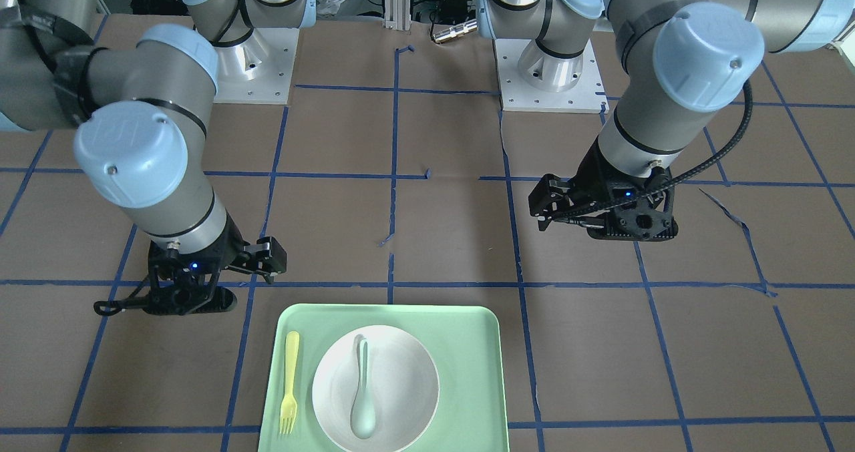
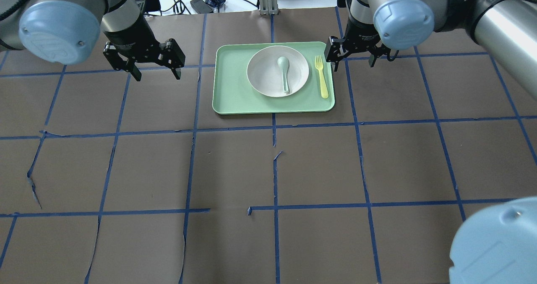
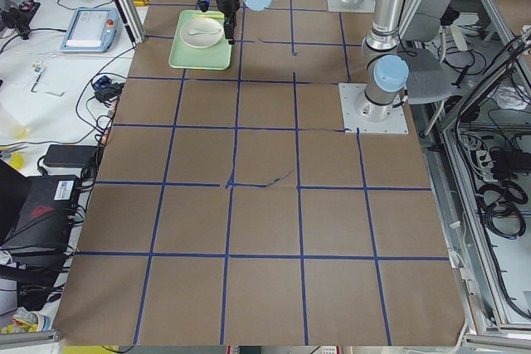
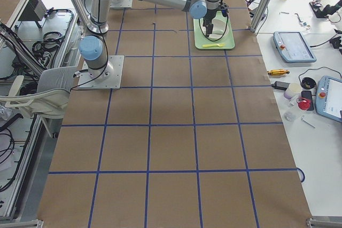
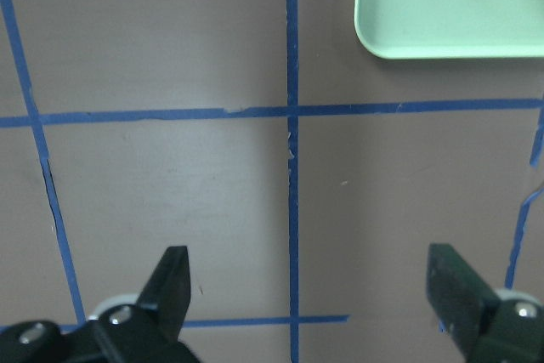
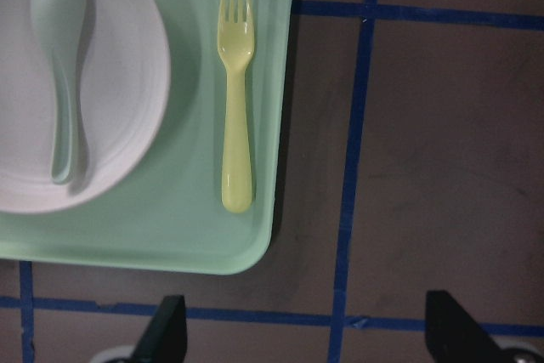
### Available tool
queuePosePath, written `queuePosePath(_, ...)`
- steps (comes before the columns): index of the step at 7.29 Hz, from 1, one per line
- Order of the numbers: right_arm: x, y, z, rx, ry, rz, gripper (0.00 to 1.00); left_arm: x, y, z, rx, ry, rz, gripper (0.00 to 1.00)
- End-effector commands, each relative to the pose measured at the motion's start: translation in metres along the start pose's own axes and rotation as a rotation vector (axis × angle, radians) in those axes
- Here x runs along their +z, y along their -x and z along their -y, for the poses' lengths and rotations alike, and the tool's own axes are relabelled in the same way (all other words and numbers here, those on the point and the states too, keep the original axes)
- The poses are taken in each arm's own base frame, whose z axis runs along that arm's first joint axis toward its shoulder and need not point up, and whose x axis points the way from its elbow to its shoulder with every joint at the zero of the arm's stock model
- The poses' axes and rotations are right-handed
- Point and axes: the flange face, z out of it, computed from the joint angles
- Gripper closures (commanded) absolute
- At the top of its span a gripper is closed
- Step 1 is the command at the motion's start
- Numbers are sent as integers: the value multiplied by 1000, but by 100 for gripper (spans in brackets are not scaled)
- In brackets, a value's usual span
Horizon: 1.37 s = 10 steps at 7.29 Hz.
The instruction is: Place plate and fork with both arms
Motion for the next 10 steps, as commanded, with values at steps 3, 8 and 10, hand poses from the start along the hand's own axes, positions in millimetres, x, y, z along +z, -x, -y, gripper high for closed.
queuePosePath(3,-36,6,-36,-6,62,7,0,-21,3,4,-4,-61,7,0)
queuePosePath(8,-56,12,-53,3,65,43,0,-10,-5,-9,-14,60,1,0)
queuePosePath(10,-72,8,-60,7,52,35,0,-11,-3,-9,-20,64,-3,0)
